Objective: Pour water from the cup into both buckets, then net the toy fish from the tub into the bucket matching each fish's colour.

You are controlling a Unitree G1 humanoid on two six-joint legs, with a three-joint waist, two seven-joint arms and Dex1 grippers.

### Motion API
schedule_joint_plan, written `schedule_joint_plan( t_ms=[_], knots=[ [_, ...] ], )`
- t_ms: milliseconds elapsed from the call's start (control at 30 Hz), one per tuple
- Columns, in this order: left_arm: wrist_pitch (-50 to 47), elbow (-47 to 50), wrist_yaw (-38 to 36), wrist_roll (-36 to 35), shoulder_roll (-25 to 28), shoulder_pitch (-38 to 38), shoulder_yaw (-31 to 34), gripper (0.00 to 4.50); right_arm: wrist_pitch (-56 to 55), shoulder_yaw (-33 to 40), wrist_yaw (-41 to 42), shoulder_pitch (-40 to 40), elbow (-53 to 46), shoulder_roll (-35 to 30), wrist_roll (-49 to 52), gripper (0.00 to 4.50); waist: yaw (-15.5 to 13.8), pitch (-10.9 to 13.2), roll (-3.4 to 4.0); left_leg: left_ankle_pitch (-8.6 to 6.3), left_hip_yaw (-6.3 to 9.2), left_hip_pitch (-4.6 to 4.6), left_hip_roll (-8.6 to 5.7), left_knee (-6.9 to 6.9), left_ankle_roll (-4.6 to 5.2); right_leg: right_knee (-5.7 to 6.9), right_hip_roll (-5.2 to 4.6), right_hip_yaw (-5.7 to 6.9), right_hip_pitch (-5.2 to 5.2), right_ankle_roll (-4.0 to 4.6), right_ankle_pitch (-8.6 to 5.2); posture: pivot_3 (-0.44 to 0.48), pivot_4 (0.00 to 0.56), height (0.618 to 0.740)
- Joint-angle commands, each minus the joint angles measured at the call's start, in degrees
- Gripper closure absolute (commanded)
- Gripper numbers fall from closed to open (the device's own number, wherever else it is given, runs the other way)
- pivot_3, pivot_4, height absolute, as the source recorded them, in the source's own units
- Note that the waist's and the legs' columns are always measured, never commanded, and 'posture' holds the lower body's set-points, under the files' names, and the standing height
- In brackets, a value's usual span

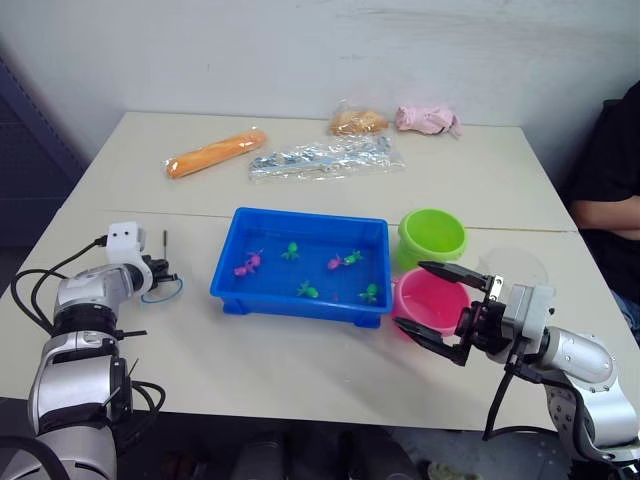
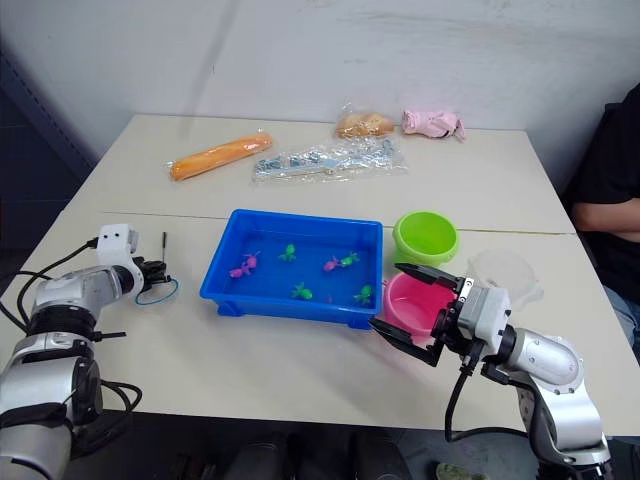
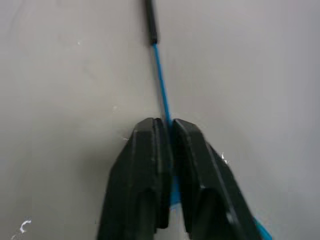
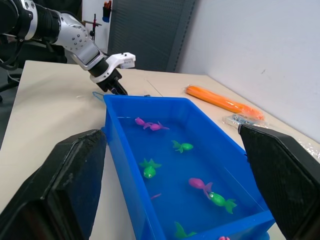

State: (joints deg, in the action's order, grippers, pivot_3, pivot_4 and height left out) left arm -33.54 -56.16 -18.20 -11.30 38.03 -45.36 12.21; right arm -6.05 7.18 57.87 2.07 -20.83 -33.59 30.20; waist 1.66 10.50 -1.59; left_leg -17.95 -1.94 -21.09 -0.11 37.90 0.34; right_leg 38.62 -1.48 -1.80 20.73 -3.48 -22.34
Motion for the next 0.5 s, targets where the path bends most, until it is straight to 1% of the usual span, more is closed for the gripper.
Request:
schedule_joint_plan(
  t_ms=[33, 133, 200, 267, 333, 367, 400, 500],
  knots=[
    [1.7, 4.3, -4.8, -1.4, 3.1, 5.3, 2.5, 4.45, -1.4, 1.7, 0.0, 0.8, -1.3, -0.4, 0.1, 0.0, 0.0, 0.0, 0.0, 0.0, 0.0, 0.0, 0.0, 0.0, 0.0, 0.0, 0.0, 0.0, 0.0, 0.0, 0.0, 0.0, 0.15, 0.74],
    [4.9, 11.7, -11.9, -5.0, 6.7, 7.9, 6.1, 4.45, -0.9, 2.9, -1.5, 0.7, -1.5, 0.7, 2.0, 0.0, 0.6, 0.0, -0.03, 0.0, -0.03, -0.03, 0.02, -0.01, 0.0, 0.03, 0.0, -0.01, 0.06, 0.0, 0.0, 0.0, 0.15, 0.74],
    [10.1, 19.9, -22.6, -10.0, 9.7, 10.7, 9.9, 4.45, 2.3, 3.6, -3.0, -0.3, -2.4, 0.4, 4.6, 0.0, 0.4, 0.1, -0.19, 0.02, -0.02, -0.19, 0.04, -0.01, -0.04, 0.12, 0.01, 0.01, 0.24, 0.0, 0.0, 0.0, 0.15, 0.74],
    [15.3, 27.0, -33.1, -12.5, 14.0, 13.7, 11.6, 4.45, 5.9, 3.6, -3.5, -1.3, -3.5, -0.9, 6.7, 0.0, 0.1, 0.2, -0.34, 0.07, -0.01, -0.41, 0.04, 0.06, -0.09, 0.24, 0.0, 0.06, 0.5, 0.01, 0.0, 0.0, 0.15, 0.74],
    [15.7, 31.4, -39.0, -13.2, 18.0, 15.5, 11.4, 4.45, 8.5, 3.4, -3.1, -2.4, -4.3, -2.4, 7.6, 0.0, 0.0, 0.2, -0.34, 0.09, 0.0, -0.52, 0.04, 0.07, -0.11, 0.24, -0.03, 0.07, 0.61, 0.02, 0.0, 0.0, 0.15, 0.74],
    [15.1, 33.1, -43.8, -14.3, 20.6, 15.7, 10.7, 4.45, 11.0, 2.8, -3.6, -3.9, -5.0, -3.6, 8.1, 0.0, -0.1, 0.2, -0.28, 0.07, 0.0, -0.49, 0.02, 0.04, -0.07, 0.13, -0.06, 0.07, 0.52, 0.03, 0.0, 0.0, 0.15, 0.74],
    [14.7, 34.3, -47.1, -15.1, 22.3, 15.8, 10.3, 4.45, 12.9, 2.5, -3.9, -5.1, -5.5, -4.4, 8.4, 0.0, 0.0, 0.2, -0.12, 0.06, 0.01, -0.48, 0.01, 0.03, -0.05, 0.09, -0.08, 0.07, 0.49, 0.03, 0.0, 0.0, 0.15, 0.74],
    [13.3, 37.3, -53.6, -16.2, 25.3, 15.9, 8.1, 4.45, 20.9, 1.4, -8.4, -8.1, -6.9, -7.6, 6.7, 0.0, -0.1, 0.2, 0.13, 0.05, -0.03, -0.44, -0.1, -0.04, 0.15, 0.01, -0.23, 0.05, 0.44, 0.03, 0.0, 0.0, 0.15, 0.74]
  ],
)
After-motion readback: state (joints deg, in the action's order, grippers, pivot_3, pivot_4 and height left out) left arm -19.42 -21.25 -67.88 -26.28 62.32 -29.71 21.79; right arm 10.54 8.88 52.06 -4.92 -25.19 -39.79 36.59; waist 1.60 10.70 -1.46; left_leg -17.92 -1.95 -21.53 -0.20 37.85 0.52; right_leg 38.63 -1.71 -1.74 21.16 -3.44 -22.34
